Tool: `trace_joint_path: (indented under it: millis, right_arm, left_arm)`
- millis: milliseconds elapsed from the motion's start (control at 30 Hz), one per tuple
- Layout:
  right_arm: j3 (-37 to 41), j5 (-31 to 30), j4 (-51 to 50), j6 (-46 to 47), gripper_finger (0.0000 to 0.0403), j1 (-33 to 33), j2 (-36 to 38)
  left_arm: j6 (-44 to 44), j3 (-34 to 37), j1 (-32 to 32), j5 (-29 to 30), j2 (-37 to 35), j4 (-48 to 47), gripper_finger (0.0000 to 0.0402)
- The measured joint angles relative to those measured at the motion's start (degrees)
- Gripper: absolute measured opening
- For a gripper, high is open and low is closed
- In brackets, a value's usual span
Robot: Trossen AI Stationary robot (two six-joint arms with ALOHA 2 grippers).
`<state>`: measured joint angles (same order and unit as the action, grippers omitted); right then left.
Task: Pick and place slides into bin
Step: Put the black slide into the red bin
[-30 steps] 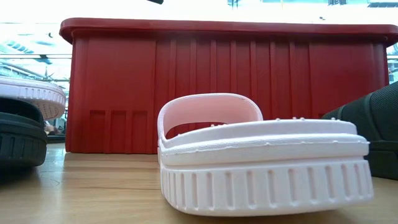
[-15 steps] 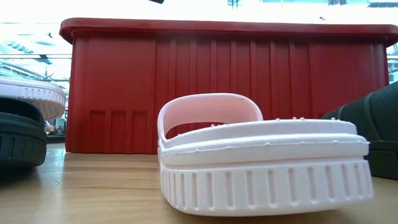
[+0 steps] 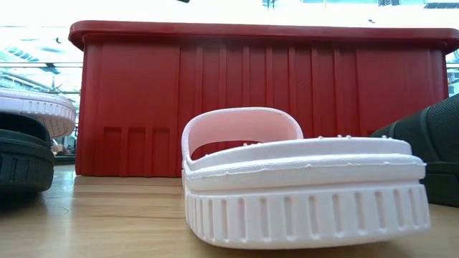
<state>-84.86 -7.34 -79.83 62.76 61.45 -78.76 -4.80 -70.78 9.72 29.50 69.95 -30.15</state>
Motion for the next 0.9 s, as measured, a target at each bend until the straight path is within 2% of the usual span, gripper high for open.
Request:
trace_joint_path:
  millis: [400, 500, 667, 900]
  right_arm:
    - [-12.23, -2.67, -9.32, -4.76, 0.0, -1.58, 0.0]
    - [-15.62, -3.48, -9.68, -8.52, 0.0, -2.53, 0.0]
    - [-20.87, -4.08, -9.89, -15.56, 0.0, -5.42, 0.0]
    - [-27.75, -14.58, -9.88, -32.72, 0.0, -9.01, 0.0]
  left_arm:
    - [-2.55, 0.0, 0.0, -1.55, 0.0, 0.37, 0.0127]
    - [-4.68, 0.0, 0.0, -1.77, 0.0, 0.37, 0.0127]
    - [-8.81, 0.0, 0.0, -5.78, 0.0, 0.41, 0.0127]
    - [-15.44, 0.0, 0.0, -9.88, 0.0, 0.74, 0.0127]
